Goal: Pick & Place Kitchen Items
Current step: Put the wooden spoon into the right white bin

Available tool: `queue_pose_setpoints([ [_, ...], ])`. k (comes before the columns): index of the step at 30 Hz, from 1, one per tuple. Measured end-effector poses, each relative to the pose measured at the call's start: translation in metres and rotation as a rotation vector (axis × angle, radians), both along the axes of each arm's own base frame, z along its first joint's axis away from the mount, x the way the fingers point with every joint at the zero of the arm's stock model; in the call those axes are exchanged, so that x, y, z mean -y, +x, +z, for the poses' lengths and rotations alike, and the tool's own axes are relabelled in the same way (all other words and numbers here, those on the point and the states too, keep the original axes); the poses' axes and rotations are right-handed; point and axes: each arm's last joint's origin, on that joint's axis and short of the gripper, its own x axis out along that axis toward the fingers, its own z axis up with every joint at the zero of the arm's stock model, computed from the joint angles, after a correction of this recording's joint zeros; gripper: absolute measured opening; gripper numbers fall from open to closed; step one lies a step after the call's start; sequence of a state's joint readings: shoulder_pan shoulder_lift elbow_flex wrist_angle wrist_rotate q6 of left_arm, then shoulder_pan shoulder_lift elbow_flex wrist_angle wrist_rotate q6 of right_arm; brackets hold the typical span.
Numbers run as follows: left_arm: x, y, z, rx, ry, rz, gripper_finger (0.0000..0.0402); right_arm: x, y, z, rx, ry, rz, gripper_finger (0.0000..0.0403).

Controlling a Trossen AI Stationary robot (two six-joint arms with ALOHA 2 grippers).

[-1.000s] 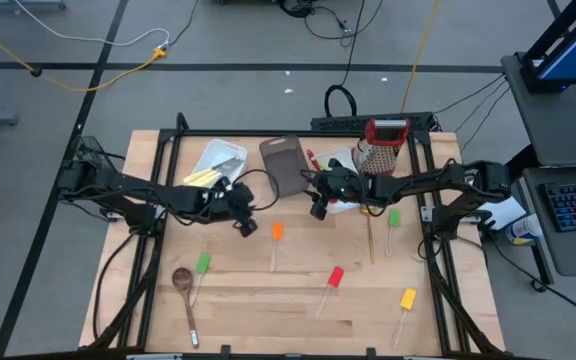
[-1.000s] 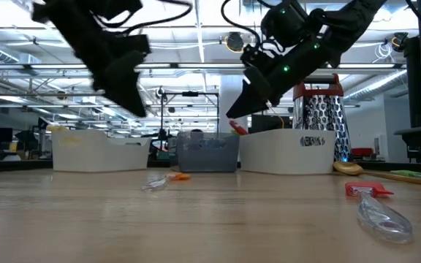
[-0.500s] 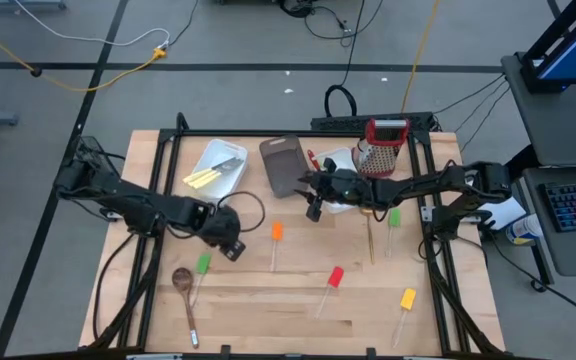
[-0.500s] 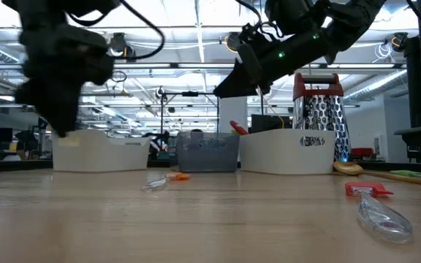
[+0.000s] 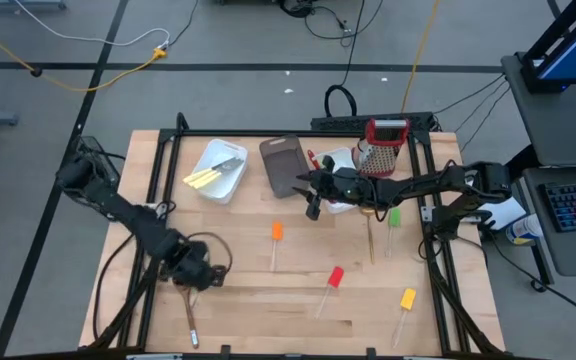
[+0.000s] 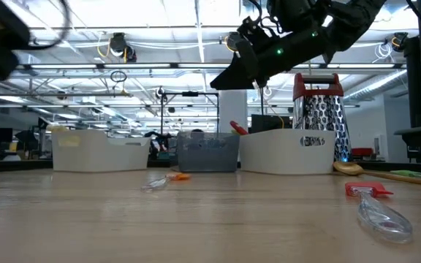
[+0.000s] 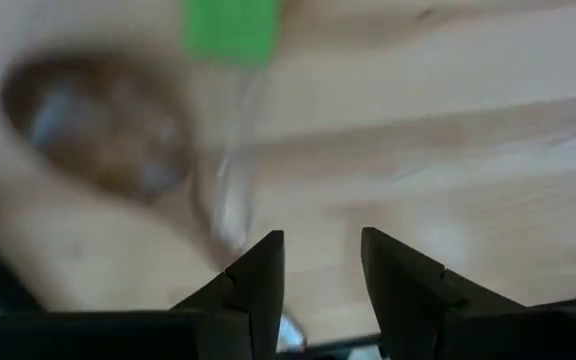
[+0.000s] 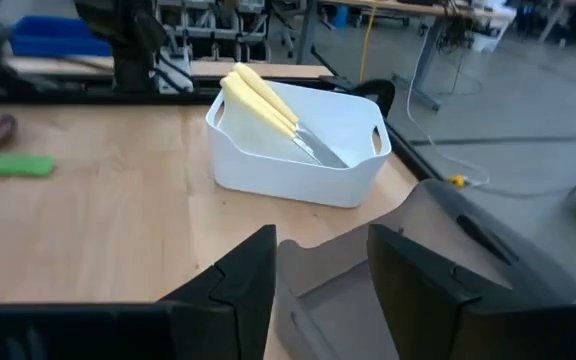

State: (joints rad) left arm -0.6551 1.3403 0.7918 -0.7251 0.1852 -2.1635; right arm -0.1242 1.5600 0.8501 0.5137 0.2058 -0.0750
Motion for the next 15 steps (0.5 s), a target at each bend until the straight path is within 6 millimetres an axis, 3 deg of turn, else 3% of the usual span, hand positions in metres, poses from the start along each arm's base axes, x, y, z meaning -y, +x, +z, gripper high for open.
queue_pose_setpoints([
  [8,0.041,-0.032,-0.001,-0.082,-0.057,0.078,0.0138,0.003,0.000,0.001,-0.021,-0.088,0.016,0.0150],
  [15,0.065,-0.047,-0.023,-0.107,0.014,0.033,0.0138,0.007,0.000,0.004,0.014,-0.093,0.002,0.0150],
])
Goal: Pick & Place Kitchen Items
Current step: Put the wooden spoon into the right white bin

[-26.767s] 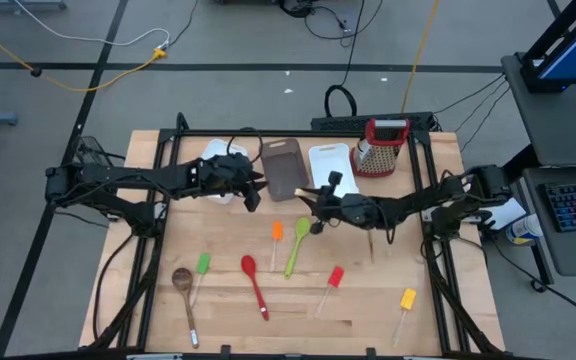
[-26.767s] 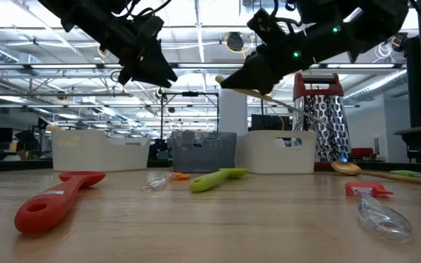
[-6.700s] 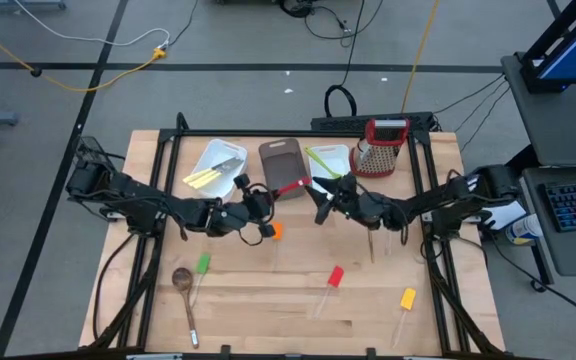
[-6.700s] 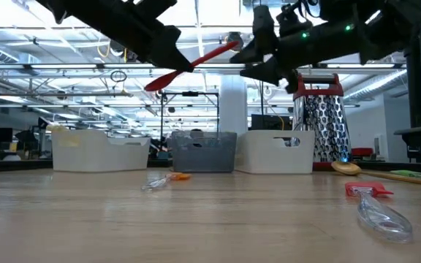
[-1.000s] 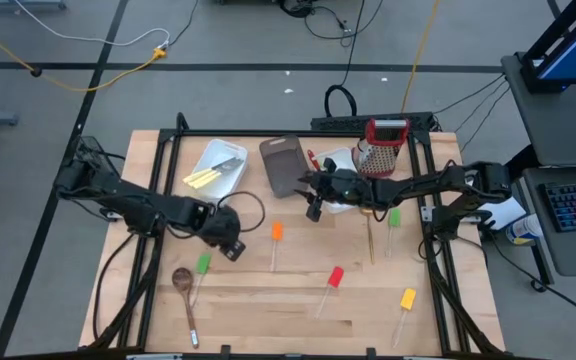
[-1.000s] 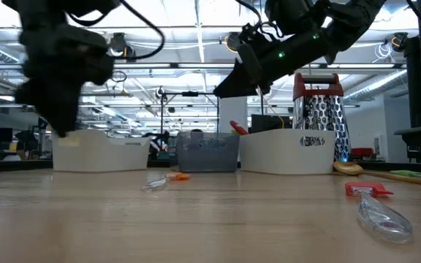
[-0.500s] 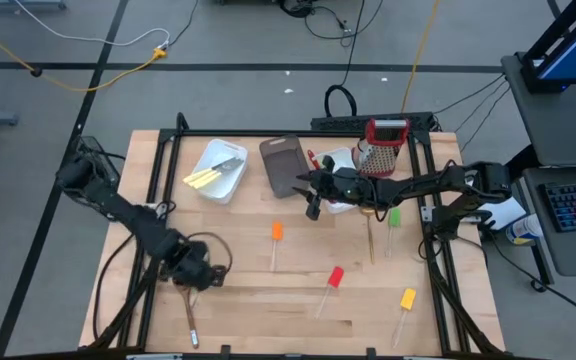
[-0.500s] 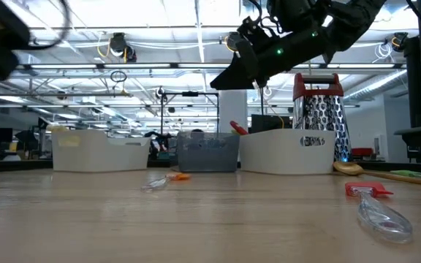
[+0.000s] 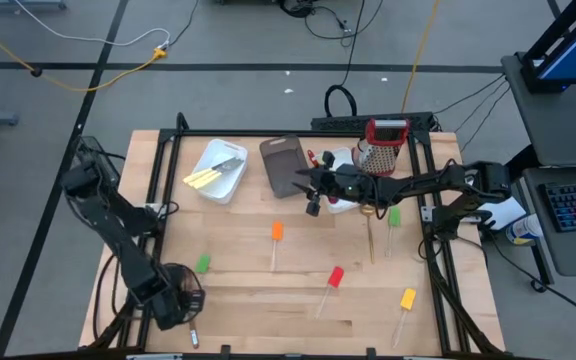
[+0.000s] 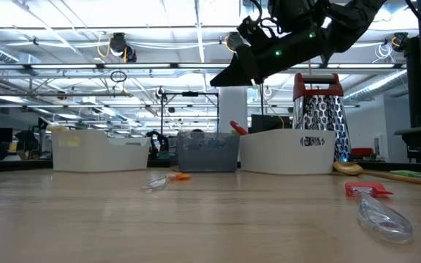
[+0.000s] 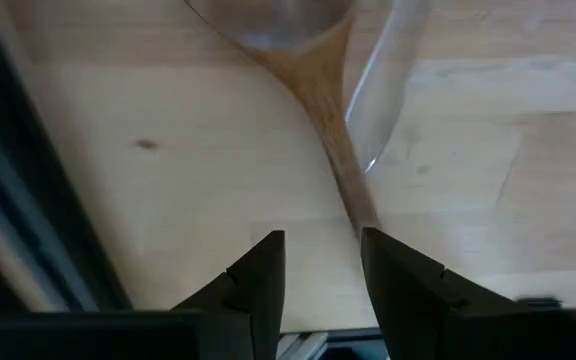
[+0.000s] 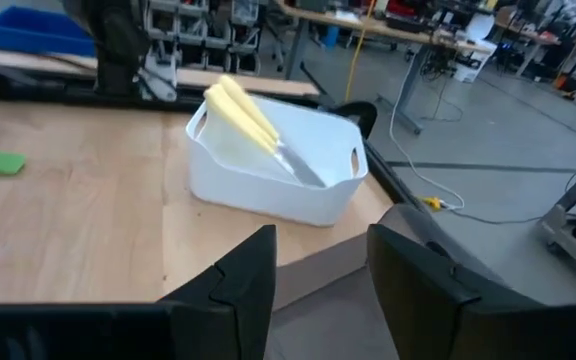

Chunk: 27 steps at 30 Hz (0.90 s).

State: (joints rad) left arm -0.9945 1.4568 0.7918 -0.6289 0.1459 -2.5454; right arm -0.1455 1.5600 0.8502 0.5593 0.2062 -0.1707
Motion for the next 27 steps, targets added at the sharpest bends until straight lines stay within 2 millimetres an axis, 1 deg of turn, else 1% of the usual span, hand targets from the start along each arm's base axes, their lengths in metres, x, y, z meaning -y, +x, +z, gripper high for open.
queue_pose_setpoints([
  [5,0.010,0.004,-0.016,0.011,0.022,-0.003,0.0138,0.000,0.001,0.002,0.020,-0.002,0.001,0.0150],
  [10,0.016,0.011,-0.023,0.030,-0.004,0.012,0.0138,0.000,0.001,0.004,0.046,-0.005,0.001,0.0150],
  [13,0.017,0.015,-0.024,0.040,-0.023,0.021,0.0138,0.000,0.001,0.006,0.069,-0.009,0.001,0.0150],
  [18,0.013,0.021,-0.022,0.046,-0.035,0.065,0.0138,0.000,0.002,0.010,0.102,-0.014,0.001,0.0150],
  [27,0.007,0.036,-0.021,0.062,-0.079,0.115,0.0138,0.000,0.002,0.010,0.102,-0.015,0.002,0.0150],
])
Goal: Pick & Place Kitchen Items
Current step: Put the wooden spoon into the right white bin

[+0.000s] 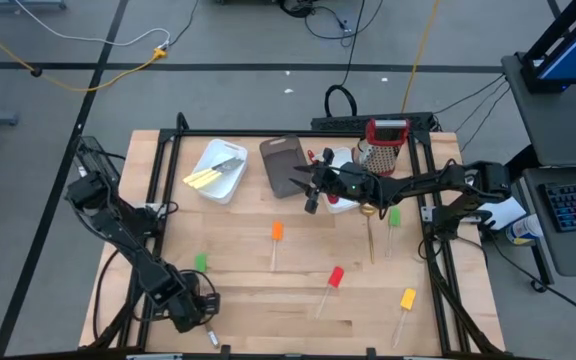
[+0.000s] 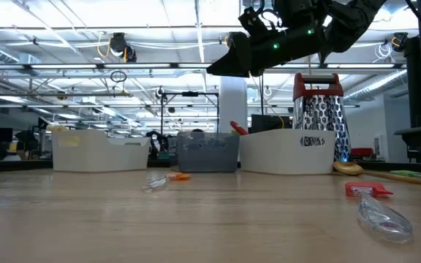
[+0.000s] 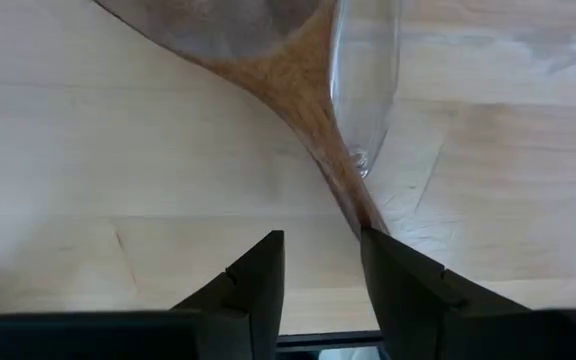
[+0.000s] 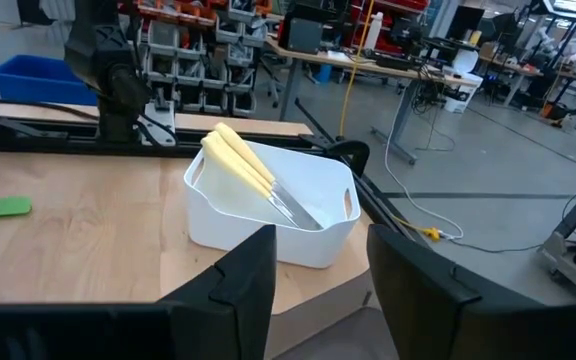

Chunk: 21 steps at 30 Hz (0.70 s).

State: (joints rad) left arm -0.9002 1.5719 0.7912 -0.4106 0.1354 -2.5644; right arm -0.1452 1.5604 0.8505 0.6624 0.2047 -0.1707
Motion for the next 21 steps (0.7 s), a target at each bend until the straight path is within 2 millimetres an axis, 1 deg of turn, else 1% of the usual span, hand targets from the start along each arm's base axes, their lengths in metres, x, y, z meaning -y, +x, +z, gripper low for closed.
queue_pose_setpoints([
  [11,-0.009,0.018,0.002,0.030,-0.039,0.069,0.0138,0.000,0.000,0.000,-0.003,-0.006,0.001,0.0150],
  [15,-0.009,0.021,0.003,0.051,-0.055,0.084,0.0138,0.000,0.000,0.000,-0.004,-0.009,0.001,0.0150],
  [21,-0.010,0.020,-0.001,0.023,-0.033,0.082,0.0138,0.000,0.000,-0.001,-0.018,-0.007,0.001,0.0150],
])
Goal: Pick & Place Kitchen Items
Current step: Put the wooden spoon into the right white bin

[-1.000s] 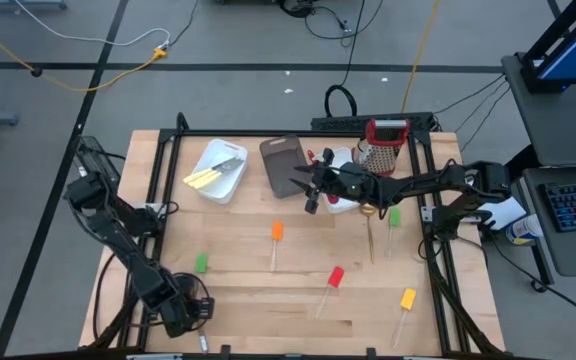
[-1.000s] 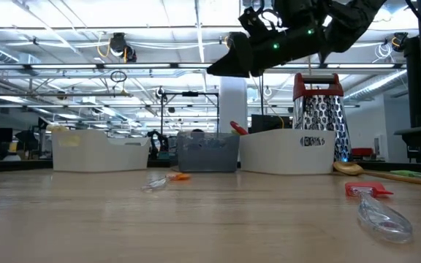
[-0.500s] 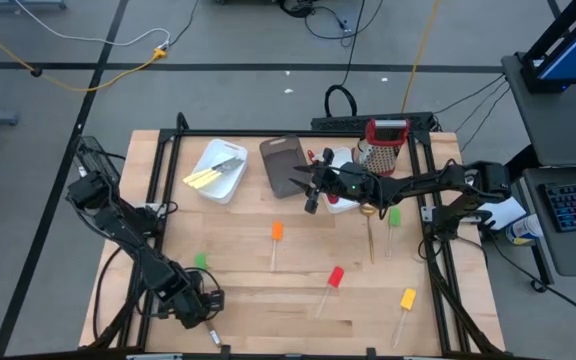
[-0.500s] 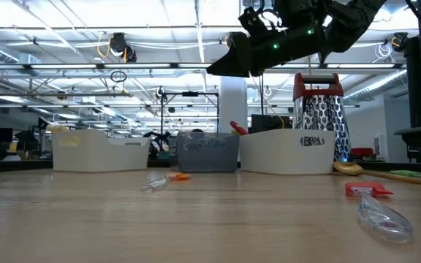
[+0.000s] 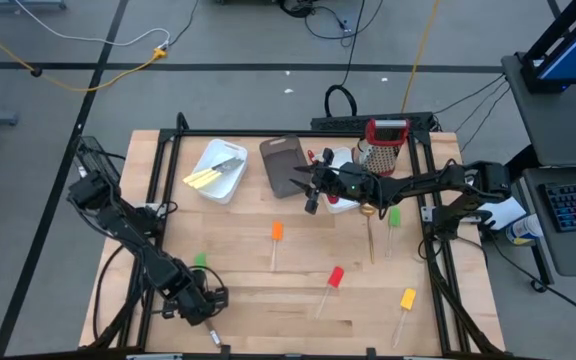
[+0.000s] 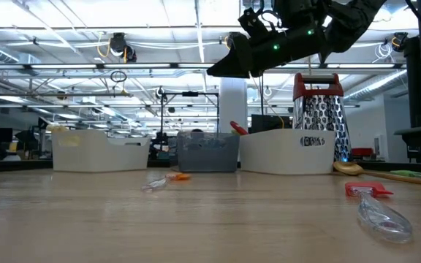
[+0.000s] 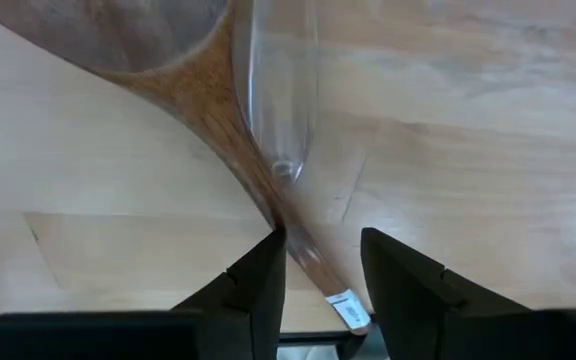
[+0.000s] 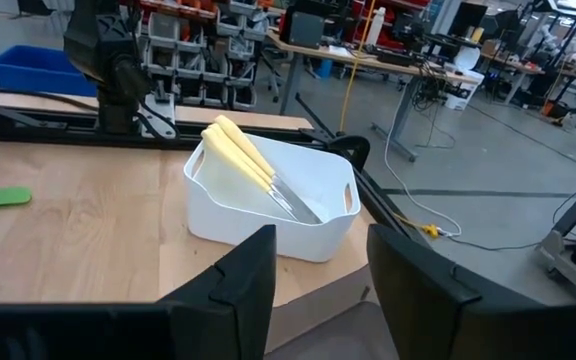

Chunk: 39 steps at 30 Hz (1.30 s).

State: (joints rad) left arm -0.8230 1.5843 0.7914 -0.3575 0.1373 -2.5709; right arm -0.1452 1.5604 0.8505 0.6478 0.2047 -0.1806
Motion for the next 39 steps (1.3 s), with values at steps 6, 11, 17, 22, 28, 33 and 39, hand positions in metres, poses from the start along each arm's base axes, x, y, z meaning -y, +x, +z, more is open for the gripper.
queue_pose_setpoints([
  [6,0.002,0.000,0.000,0.006,-0.014,-0.003,0.0138,0.000,0.000,0.000,-0.001,0.002,0.000,0.0150],
  [11,0.004,-0.002,0.000,-0.023,-0.041,-0.026,0.0138,0.000,0.000,-0.001,-0.006,0.004,0.000,0.0150],
  [17,0.005,-0.001,0.003,-0.015,-0.057,-0.033,0.0138,0.000,0.000,-0.001,-0.006,0.004,0.000,0.0150],
  [22,0.007,-0.002,0.003,-0.020,-0.056,-0.035,0.0138,0.000,0.000,-0.001,-0.007,0.005,-0.001,0.0150],
  [28,0.007,-0.007,0.000,-0.044,-0.019,-0.042,0.0138,0.000,0.000,-0.001,-0.007,0.005,0.000,0.0150],
  [33,0.011,-0.004,-0.016,-0.098,-0.019,-0.057,0.0138,0.000,0.000,-0.001,-0.008,0.005,0.000,0.0150],
  [39,0.015,-0.004,-0.022,-0.117,-0.029,-0.081,0.0125,0.000,0.000,-0.001,-0.007,0.005,0.000,0.0150],
])
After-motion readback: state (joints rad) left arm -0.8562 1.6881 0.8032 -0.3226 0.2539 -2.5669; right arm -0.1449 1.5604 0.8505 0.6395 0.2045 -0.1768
